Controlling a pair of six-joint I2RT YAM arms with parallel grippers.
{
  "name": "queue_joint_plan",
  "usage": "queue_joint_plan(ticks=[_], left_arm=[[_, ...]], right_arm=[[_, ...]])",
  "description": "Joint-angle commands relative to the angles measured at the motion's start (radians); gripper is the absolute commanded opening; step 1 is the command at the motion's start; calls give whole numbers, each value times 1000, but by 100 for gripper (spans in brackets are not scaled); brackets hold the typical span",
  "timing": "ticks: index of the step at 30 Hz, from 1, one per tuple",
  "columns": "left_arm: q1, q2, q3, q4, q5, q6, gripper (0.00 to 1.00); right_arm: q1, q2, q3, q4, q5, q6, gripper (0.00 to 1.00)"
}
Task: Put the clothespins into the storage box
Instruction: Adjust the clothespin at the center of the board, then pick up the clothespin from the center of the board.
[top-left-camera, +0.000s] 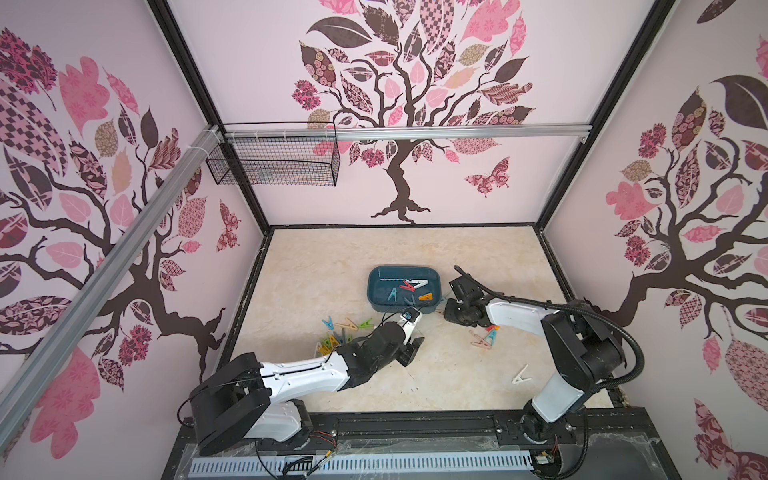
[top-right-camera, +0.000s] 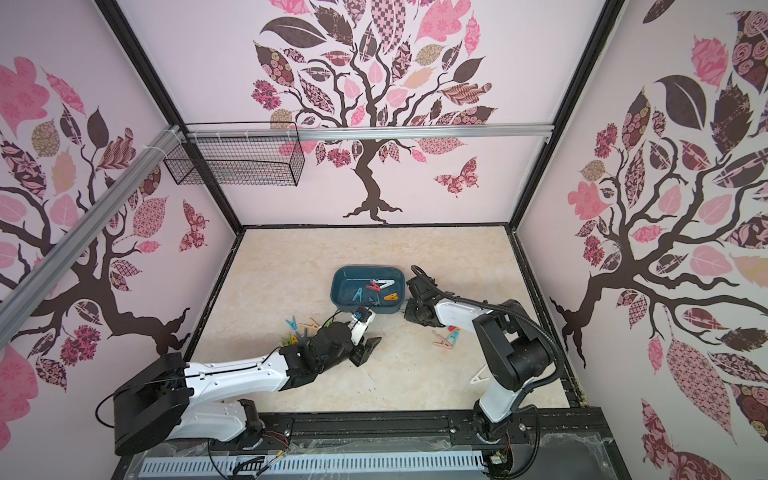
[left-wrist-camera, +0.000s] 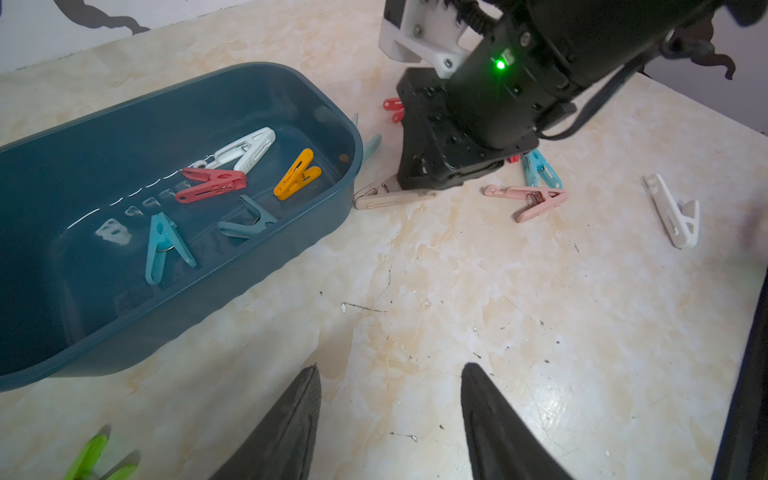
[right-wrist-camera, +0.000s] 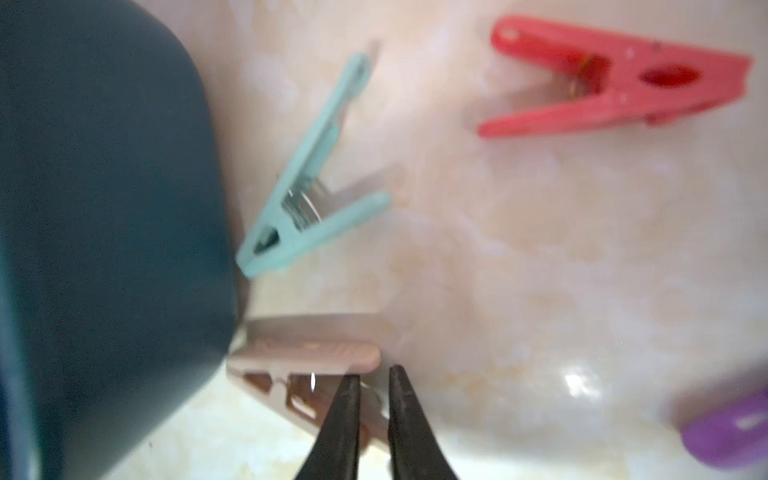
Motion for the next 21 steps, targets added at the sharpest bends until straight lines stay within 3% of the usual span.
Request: queue_joint_plan(ticks=[1, 7, 13, 21], left_arm=[[-4, -20, 2, 8, -12, 7, 57], [-4, -30, 16, 7, -7, 24, 57], [-4, 30, 75, 1, 18, 36, 57], [5, 60, 91, 16, 41, 30, 58]], right_arm=[[7, -103, -33, -56, -101, -45, 20], [2, -204, -23, -101, -23, -123, 31], [3, -65, 94, -165, 20, -223, 35], [2, -4, 80, -126, 20, -261, 36]])
